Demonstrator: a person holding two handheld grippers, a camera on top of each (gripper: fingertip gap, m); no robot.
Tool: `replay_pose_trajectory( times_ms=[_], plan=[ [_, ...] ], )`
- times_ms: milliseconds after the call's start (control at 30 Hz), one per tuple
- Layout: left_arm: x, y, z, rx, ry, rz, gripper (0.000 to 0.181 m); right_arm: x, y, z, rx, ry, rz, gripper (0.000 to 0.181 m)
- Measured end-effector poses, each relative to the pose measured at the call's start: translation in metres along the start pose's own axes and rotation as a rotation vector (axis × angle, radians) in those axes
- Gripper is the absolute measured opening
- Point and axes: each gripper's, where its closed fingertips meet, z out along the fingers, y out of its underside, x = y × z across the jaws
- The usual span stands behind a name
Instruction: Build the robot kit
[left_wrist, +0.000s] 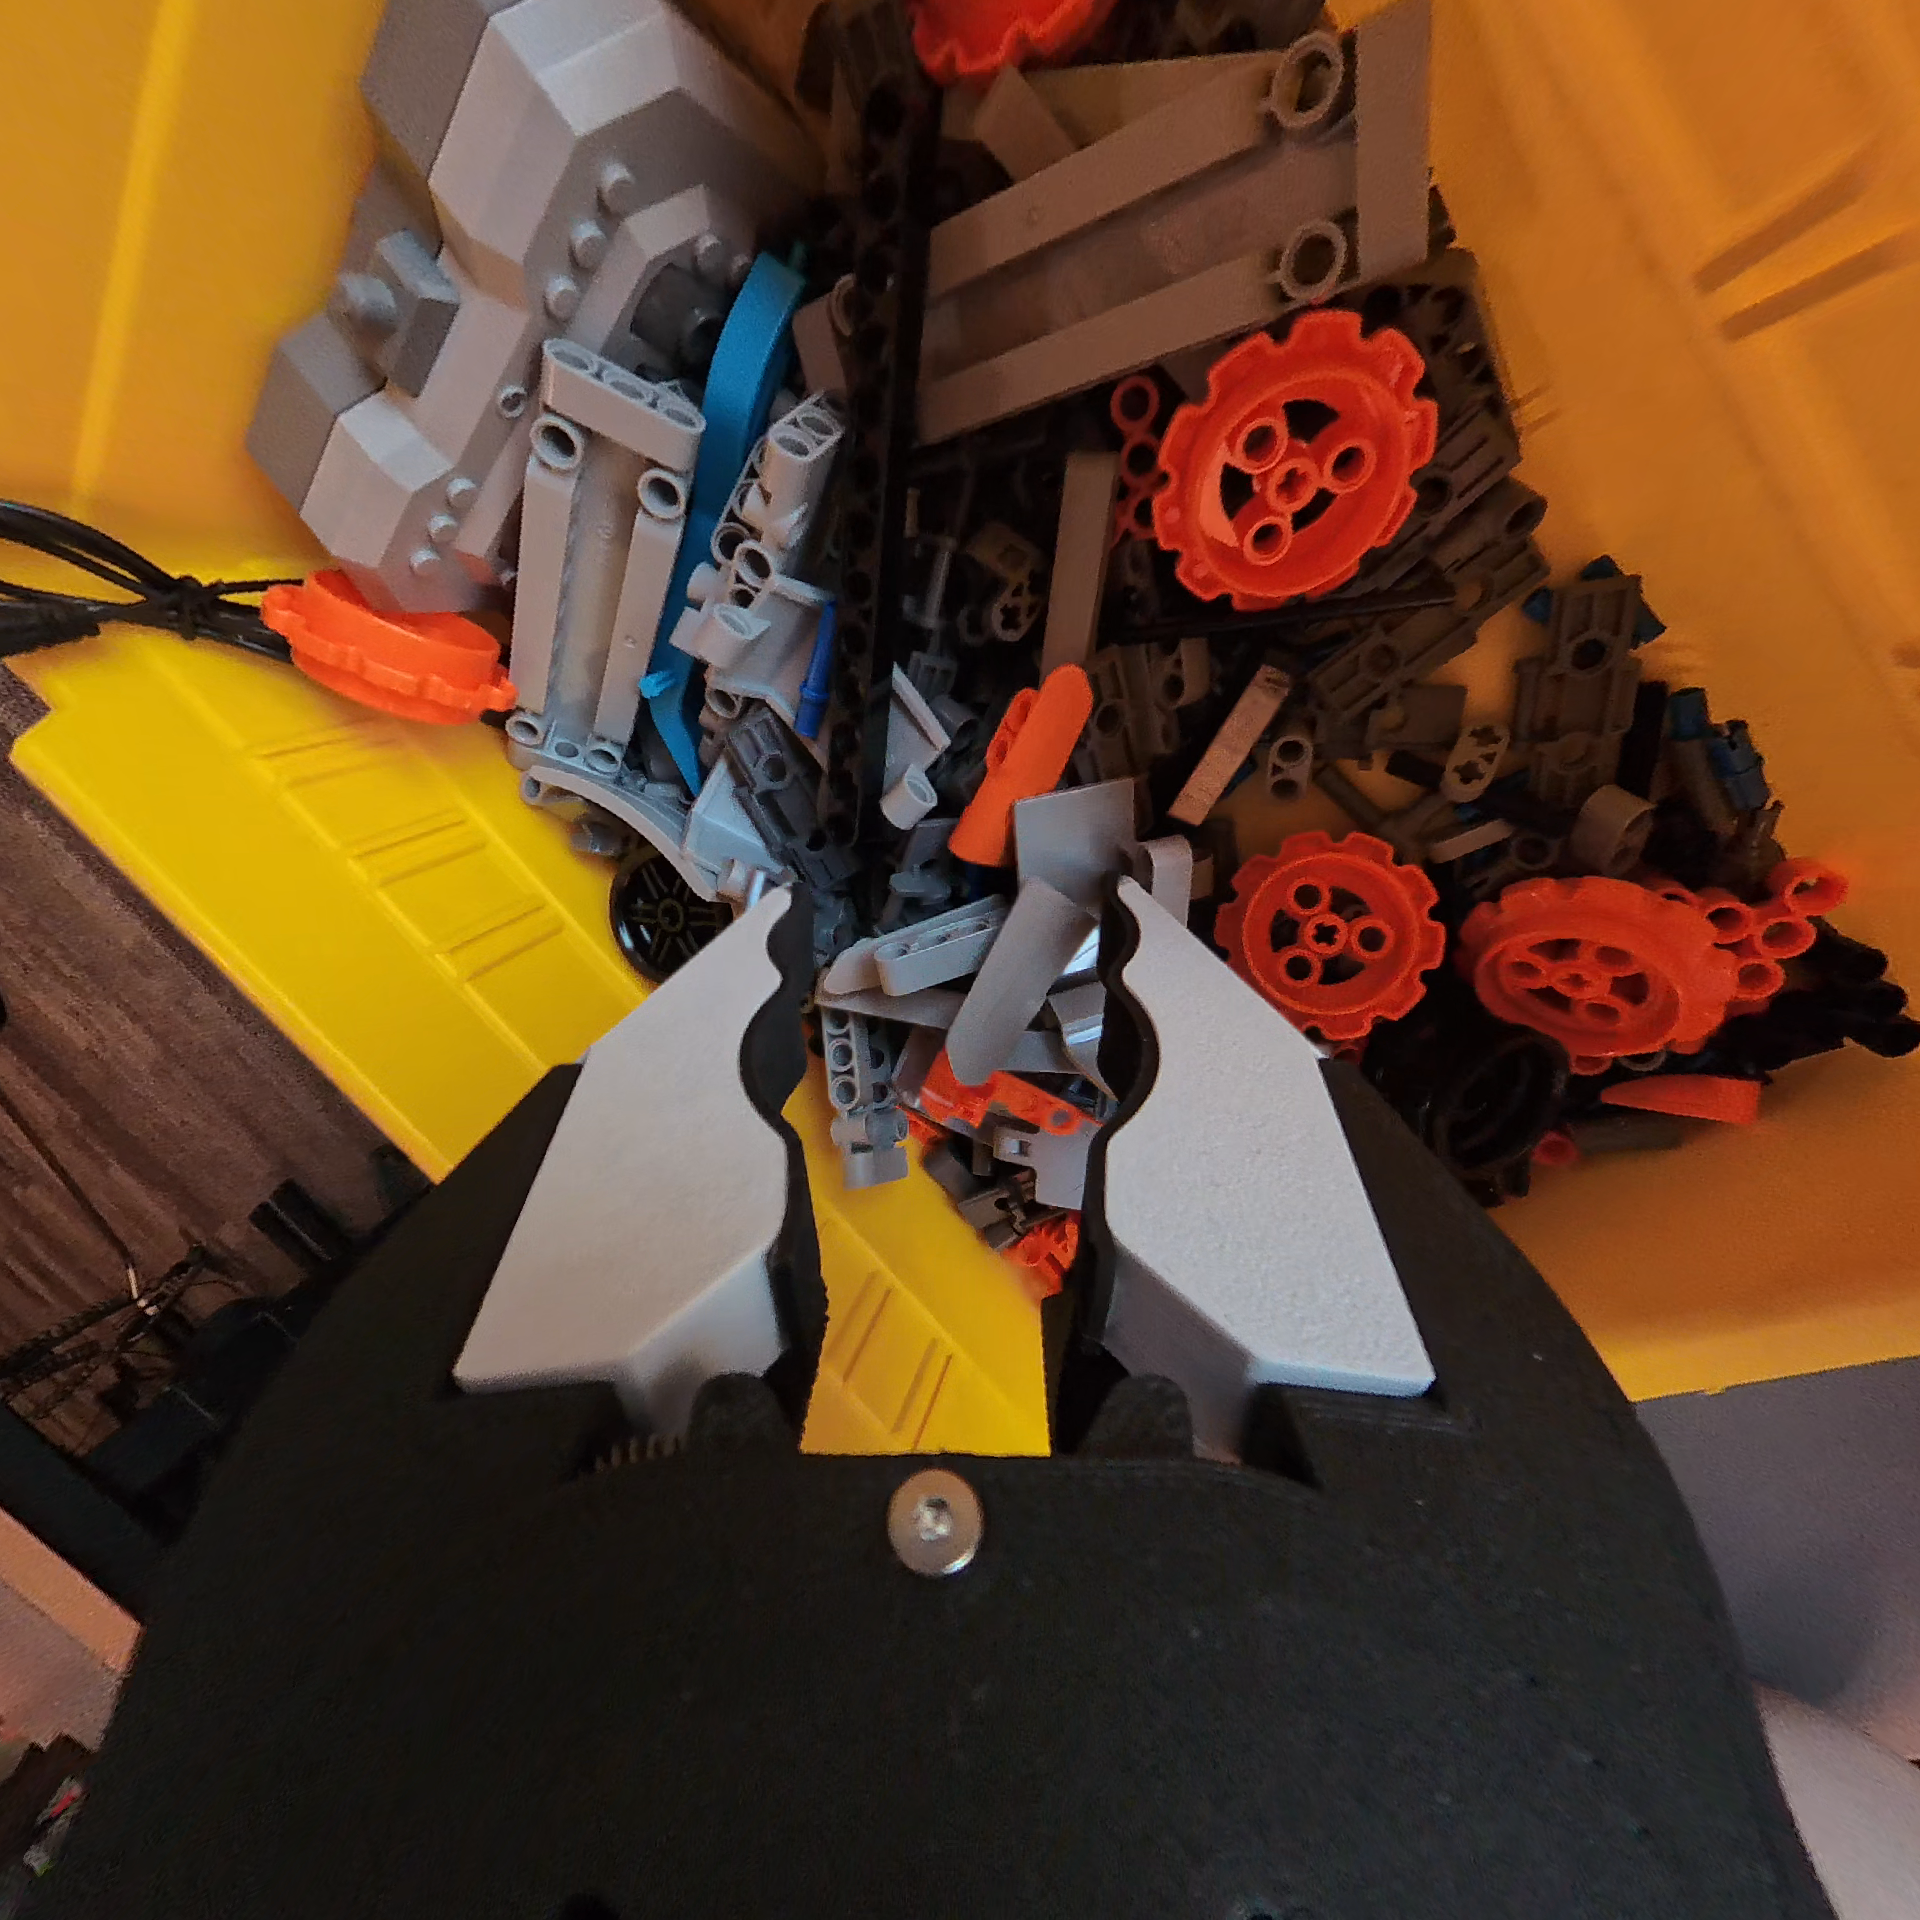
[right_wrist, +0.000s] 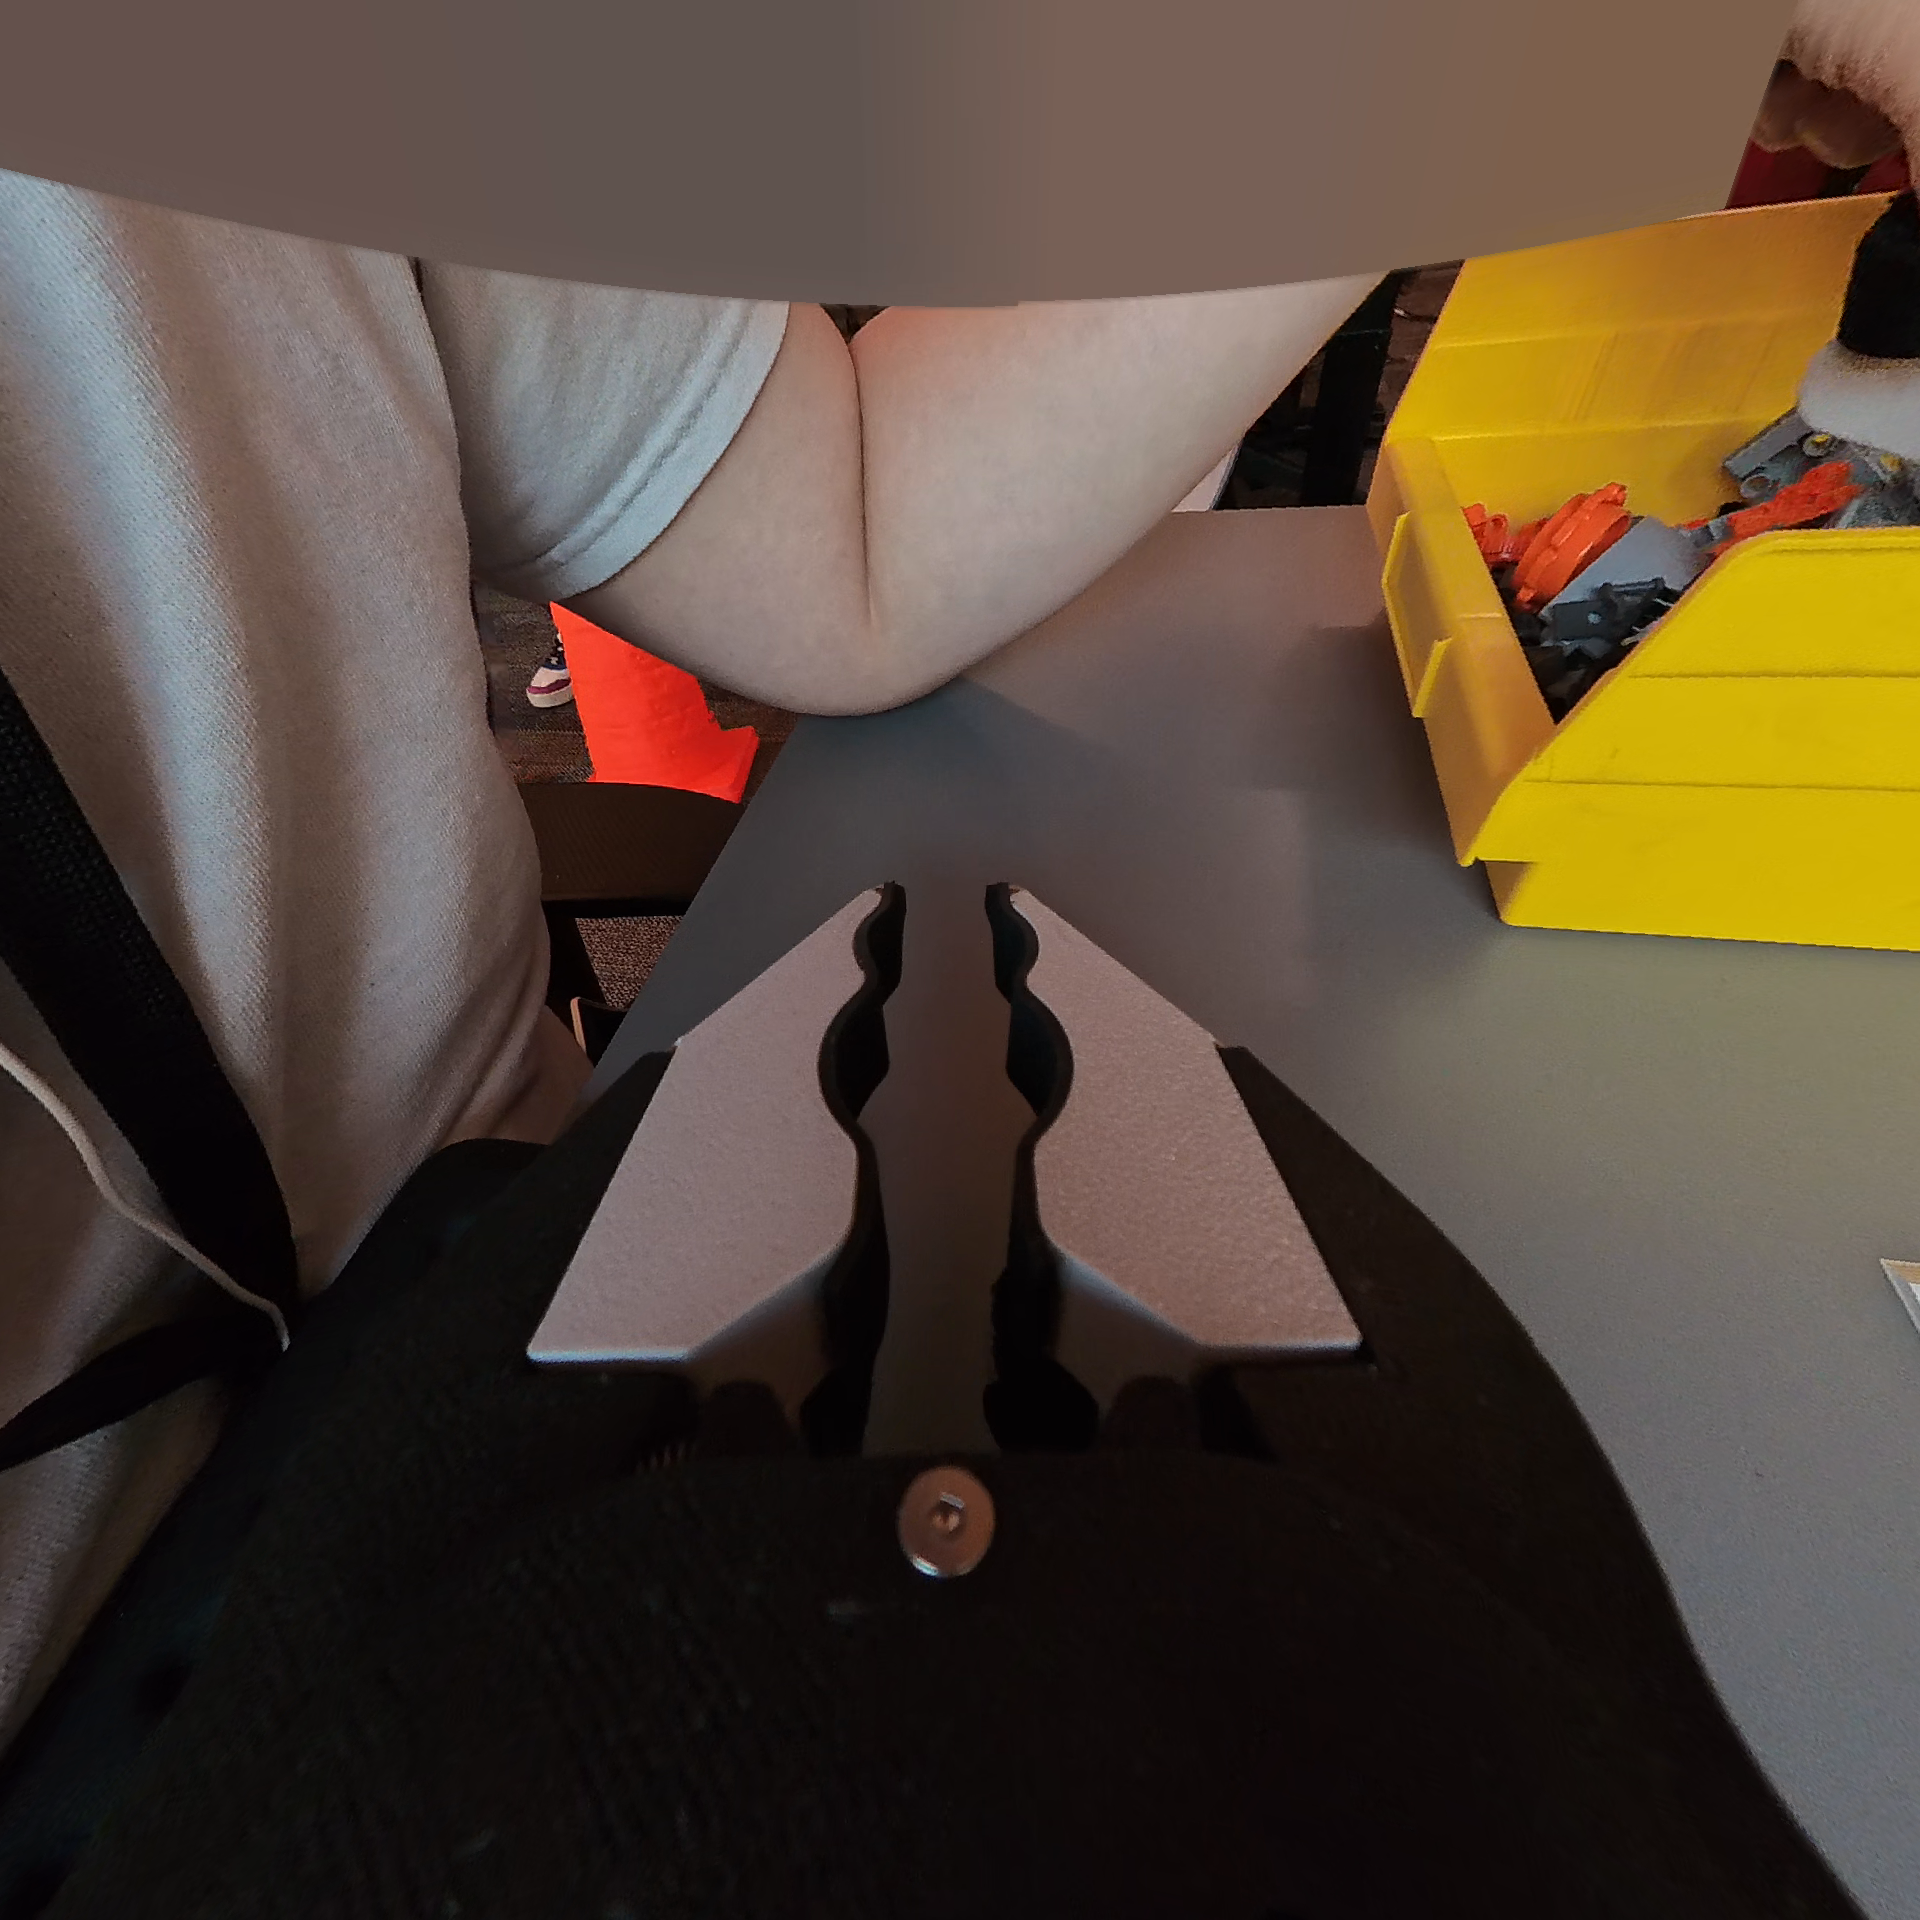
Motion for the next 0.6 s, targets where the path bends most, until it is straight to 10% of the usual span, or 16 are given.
replay_pose_trajectory(
  times_ms=[600],
  plan=[
    [-0.011,0.006,-0.014,0.036,-0.025,-0.037,0.048,0.001,-0.001,0.0,0.009,-0.005,0.015,0.015]
  ],
)
